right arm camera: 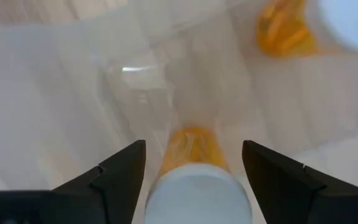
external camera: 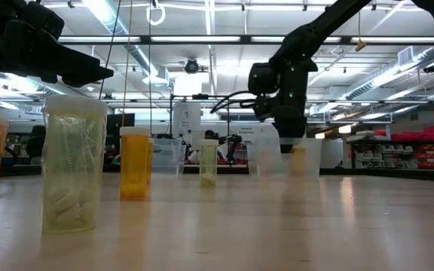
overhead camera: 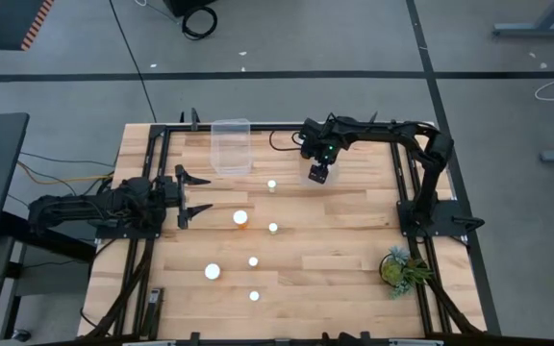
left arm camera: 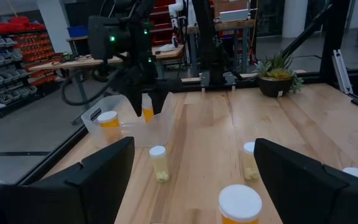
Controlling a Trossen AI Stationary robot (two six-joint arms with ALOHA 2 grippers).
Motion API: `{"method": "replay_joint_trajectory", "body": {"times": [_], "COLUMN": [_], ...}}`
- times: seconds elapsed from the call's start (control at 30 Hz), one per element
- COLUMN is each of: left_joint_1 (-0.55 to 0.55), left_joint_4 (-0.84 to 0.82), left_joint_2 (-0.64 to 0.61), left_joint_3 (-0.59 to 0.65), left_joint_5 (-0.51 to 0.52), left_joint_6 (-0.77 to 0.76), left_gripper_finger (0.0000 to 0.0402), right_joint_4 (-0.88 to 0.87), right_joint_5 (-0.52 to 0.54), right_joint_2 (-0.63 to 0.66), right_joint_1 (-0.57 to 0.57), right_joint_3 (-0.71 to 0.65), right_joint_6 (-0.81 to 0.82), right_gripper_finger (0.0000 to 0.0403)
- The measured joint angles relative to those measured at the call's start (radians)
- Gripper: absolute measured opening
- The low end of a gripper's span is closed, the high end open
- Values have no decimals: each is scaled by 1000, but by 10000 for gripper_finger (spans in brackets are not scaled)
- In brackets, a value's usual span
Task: Pick and place medicine bottles into bin by pill shape (circle, oval)
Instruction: Put the large orange pill bottle into the right transparent bin
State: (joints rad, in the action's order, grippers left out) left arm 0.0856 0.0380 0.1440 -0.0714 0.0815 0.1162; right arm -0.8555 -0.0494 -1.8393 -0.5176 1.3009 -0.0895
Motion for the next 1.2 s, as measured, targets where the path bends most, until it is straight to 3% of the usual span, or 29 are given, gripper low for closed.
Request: {"method": "replay_joint_trajectory", "body": {"times": [0.83, 1.2], "left_joint_1": [0, 0], "left_joint_4": [0, 0], "left_joint_2": [0, 0], "left_joint_3": [0, 0], "left_joint_5": [0, 0], "left_joint_6": [0, 0], "left_gripper_finger": [341, 341], "right_joint_4": [-268, -278], "right_joint_5": [79, 146], "right_joint_2": [3, 199], "right_joint_1": [147, 232], "right_joint_3": [299, 328], "right_joint_6": [26, 81], "right_gripper_finger": [275, 275]}}
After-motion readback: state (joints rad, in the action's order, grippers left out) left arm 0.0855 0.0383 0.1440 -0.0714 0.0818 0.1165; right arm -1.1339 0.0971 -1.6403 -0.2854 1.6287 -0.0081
